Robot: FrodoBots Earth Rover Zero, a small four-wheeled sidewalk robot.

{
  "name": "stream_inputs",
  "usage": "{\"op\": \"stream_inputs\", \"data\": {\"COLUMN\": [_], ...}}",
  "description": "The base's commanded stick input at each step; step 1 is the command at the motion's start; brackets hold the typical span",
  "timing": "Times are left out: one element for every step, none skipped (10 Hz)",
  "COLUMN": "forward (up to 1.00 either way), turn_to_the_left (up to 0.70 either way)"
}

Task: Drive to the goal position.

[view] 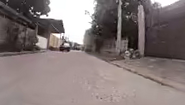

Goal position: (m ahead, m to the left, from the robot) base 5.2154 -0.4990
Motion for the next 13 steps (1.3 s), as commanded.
{"op": "stream_inputs", "data": {"forward": [1.0,1.0,1.0,1.0,1.0,1.0,1.0,1.0,1.0,1.0,1.0,1.0,1.0], "turn_to_the_left": [0.0,0.0,0.0,0.0,0.0,0.0,0.0,0.0,0.0,0.0,0.0,0.0,0.0]}}
